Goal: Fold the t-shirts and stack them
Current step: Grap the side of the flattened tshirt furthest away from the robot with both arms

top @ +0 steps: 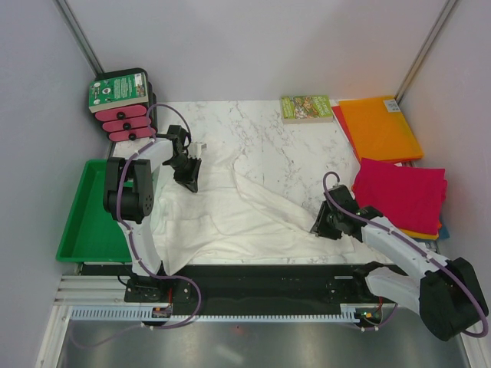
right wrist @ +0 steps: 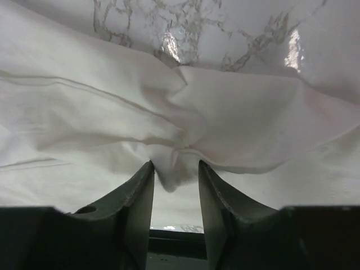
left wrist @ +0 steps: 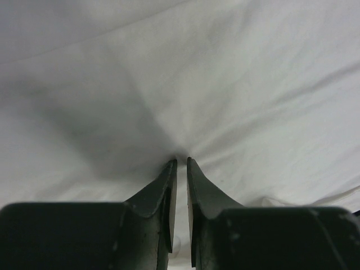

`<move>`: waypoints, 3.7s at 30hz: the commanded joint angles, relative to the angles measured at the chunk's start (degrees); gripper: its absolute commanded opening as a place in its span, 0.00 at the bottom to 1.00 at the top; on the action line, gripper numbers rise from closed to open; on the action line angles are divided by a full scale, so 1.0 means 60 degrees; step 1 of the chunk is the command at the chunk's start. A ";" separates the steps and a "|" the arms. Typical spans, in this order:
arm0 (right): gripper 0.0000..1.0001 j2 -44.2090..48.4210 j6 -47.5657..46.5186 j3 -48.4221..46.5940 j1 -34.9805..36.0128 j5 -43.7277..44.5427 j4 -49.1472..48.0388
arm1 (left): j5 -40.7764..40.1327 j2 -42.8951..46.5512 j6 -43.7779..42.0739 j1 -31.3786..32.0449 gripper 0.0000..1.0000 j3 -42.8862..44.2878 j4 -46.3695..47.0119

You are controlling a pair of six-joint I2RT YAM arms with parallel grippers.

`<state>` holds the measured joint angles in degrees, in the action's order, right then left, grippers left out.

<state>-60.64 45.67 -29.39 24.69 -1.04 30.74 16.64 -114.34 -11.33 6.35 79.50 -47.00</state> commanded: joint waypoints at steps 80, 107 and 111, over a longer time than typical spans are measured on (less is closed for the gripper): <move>0.09 -0.0250 0.0723 0.0489 0.0910 0.2048 -0.1417 | -0.0064 0.0000 0.0116 0.0026 0.19 -0.0419 0.0099; 0.17 0.0249 0.0826 -0.0010 0.1290 0.2648 -0.1066 | -0.0093 0.0117 0.0116 0.0026 0.19 -0.0521 0.0202; 0.02 0.0219 0.0840 0.0034 0.1276 0.2605 -0.1139 | -0.0079 0.0102 0.0131 0.0026 0.19 -0.0551 0.0217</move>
<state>-59.05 49.87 -28.67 32.05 13.67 24.84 17.02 -113.34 -11.33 6.35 77.93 -45.87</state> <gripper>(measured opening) 0.066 0.188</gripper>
